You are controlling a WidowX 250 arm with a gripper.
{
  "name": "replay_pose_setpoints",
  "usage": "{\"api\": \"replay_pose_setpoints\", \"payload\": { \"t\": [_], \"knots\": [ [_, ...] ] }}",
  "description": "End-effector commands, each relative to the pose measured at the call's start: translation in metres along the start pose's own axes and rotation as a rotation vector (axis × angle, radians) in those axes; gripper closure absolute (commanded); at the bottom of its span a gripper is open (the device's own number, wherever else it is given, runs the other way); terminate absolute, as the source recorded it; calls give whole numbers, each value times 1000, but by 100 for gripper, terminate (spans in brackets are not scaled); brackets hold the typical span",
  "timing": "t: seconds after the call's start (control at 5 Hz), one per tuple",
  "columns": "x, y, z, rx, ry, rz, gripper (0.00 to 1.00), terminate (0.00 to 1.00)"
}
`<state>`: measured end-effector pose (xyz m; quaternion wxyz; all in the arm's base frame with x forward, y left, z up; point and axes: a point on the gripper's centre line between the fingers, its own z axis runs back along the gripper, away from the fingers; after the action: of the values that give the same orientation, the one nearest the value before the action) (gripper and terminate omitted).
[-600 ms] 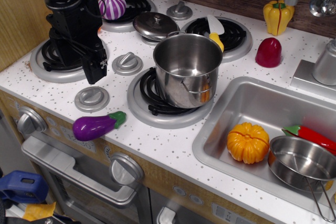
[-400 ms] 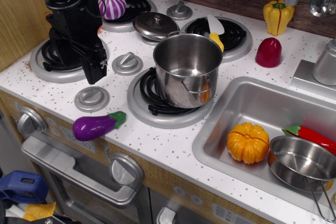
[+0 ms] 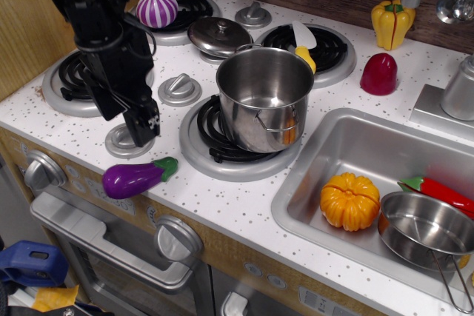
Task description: Put eggplant in pot or pan
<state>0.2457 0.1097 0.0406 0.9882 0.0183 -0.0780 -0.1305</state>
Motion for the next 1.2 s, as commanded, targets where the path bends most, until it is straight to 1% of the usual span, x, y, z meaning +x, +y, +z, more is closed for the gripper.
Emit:
{"api": "replay_pose_setpoints", "payload": {
  "t": [0.0, 0.2, 0.4, 0.6, 1.0],
  "knots": [
    [-1, -6, -12, 33, -51, -1, 0, 0],
    [-5, -12, -19, 14, -50, 3, 0, 0],
    [-7, -21, -23, 16, -41, -18, 0, 0],
    [-4, -25, -24, 5, -44, -42, 0, 0],
    [-3, -33, -38, -15, -69, -28, 0, 0]
  ]
}}
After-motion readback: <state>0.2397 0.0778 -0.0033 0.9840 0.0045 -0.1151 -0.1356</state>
